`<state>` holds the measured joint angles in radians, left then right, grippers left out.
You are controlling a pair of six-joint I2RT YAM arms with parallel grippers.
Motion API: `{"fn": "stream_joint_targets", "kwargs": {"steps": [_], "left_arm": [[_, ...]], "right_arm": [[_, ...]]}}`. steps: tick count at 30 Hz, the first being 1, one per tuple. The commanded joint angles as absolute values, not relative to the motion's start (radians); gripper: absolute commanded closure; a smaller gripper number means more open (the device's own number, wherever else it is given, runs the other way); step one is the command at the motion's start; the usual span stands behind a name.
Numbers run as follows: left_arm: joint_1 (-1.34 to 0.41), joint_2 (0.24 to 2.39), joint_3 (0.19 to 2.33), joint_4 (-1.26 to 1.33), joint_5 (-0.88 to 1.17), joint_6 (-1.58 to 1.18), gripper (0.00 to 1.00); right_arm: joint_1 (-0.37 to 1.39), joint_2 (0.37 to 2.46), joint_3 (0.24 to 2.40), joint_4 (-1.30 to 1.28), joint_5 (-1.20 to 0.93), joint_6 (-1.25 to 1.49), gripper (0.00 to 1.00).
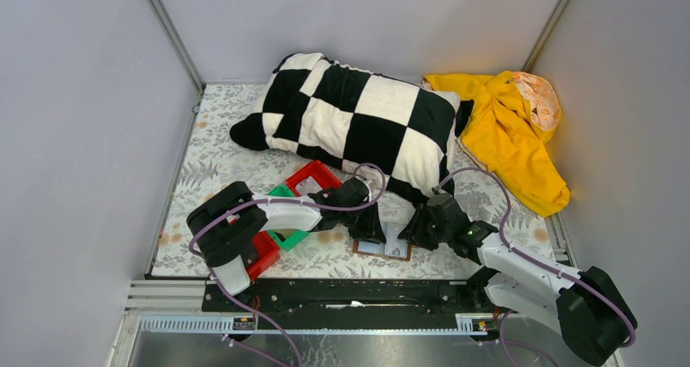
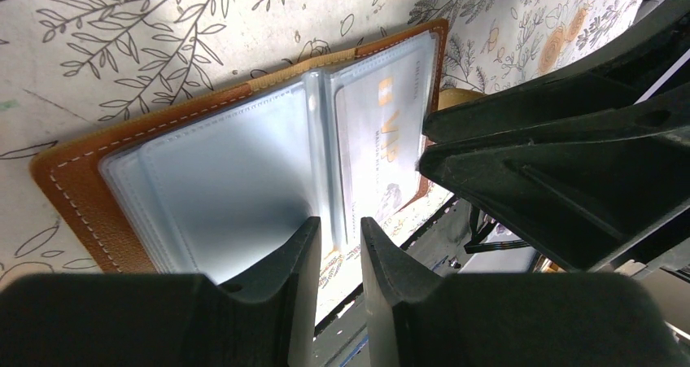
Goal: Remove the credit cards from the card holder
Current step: Remove the credit card from the card holder.
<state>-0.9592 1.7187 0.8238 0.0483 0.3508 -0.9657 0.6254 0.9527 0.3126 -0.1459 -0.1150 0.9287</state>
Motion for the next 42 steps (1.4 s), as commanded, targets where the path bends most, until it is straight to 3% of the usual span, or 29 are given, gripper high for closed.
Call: {"fn": "stream_joint_targets", "kwargs": {"steps": [1, 14, 27, 42], "left_arm": [[-0.953, 1.698, 0.812, 0.092, 0.347, -0.955, 0.71], [-0.953, 1.697, 0.816, 0.081, 0.35, -0.949, 0.71], [-0.954, 1.703, 0.824, 0.072, 0.353, -0.947, 0.71], [-0.954, 1.71, 0.838, 0.07, 0.362, -0.942, 0.71]], "right_arm": [[0.622, 0.953, 0.305, -0.138, -0.115, 0.909, 0.56], [0.622, 0.861, 0.331, -0.152, -0.095, 0.908, 0.56], [0.621, 0.979, 0.31, -0.076, -0.155, 0.894, 0.56], [0.621, 0.954, 0.318, -0.09, -0.15, 0.894, 0.56]]}}
